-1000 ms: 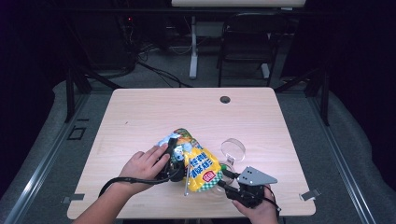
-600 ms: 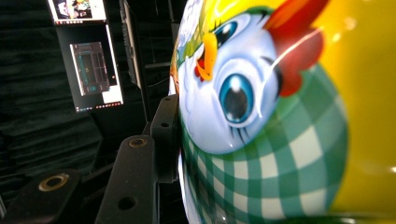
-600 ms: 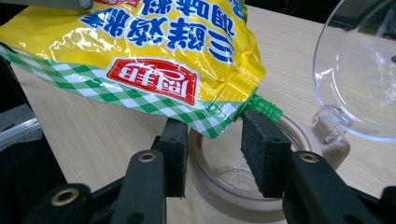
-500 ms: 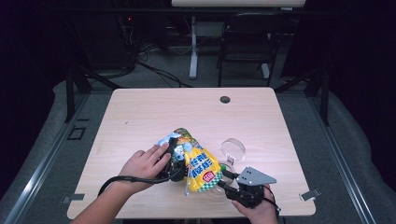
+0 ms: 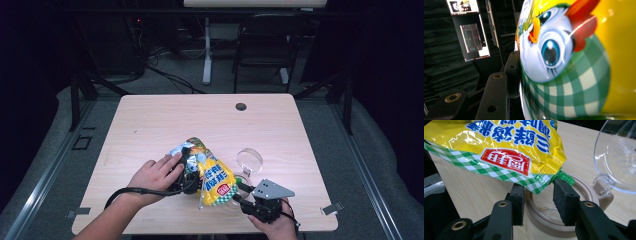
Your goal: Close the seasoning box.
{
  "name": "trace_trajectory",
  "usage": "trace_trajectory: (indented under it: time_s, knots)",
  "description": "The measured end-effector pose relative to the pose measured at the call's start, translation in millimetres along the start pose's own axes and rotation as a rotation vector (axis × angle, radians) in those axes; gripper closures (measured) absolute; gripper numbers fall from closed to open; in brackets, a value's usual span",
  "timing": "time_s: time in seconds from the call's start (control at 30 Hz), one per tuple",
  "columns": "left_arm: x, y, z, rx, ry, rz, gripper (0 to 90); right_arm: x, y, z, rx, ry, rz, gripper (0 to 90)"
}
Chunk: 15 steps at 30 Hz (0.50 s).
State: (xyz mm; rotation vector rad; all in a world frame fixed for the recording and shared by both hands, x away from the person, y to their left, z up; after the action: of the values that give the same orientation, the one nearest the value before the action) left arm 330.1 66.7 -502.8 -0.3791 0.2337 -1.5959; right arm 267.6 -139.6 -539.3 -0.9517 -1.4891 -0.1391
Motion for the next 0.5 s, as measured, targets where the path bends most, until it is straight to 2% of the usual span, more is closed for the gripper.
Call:
trace_trajectory:
  time_s: [0.2, 0.23, 0.5]
  knots:
    - [0.8, -0.1, 0.3, -0.007, -0.002, 0.007, 60.2, -0.5, 0.4, -0.4, 0.001, 0.006, -0.002, 62.0]
    - [1.6, -0.3, 1.0, -0.005, 0.013, 0.009, 60.2, -0.6, 0.7, -0.3, 0.001, 0.009, -0.005, 62.0]
    - [3.2, -0.6, 2.4, 0.000, 0.025, 0.010, 60.2, -1.4, 0.4, -1.0, 0.001, 0.009, 0.002, 62.2]
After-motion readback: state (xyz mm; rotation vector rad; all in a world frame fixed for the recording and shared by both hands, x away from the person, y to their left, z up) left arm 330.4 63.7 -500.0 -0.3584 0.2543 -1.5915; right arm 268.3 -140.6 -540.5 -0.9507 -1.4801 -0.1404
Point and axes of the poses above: each handheld gripper's, and its own axes: y roughly forward along the jaws, x roughly out of its top, z roughly to its left, the point moved 5 cm from there along y, roughly forward along the jaws, and after that the axes turned 14 degrees about -y, right-handed, at the moved point
